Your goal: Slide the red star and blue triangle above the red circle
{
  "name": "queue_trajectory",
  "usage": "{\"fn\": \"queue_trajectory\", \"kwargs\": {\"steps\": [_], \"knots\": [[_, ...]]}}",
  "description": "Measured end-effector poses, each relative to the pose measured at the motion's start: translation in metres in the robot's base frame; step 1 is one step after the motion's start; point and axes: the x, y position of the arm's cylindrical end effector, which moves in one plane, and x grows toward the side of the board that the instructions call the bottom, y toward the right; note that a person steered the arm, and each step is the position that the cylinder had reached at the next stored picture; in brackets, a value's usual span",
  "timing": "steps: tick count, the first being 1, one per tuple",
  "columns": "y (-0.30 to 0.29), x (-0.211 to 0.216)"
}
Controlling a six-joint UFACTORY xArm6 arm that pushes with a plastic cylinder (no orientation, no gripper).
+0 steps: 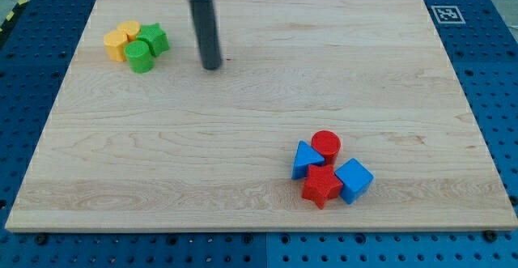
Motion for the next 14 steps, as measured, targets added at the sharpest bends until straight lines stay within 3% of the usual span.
{"fn": "queue_trajectory", "kwargs": {"steps": [1, 2, 3, 5, 7, 8, 10, 14], "knots": [[0.040, 0.046], [0.041, 0.075], [0.043, 0.075], [0.182, 0.084], [0.269, 0.191], [0.251, 0.233], [0.098, 0.230], [0.116, 0.212]]}}
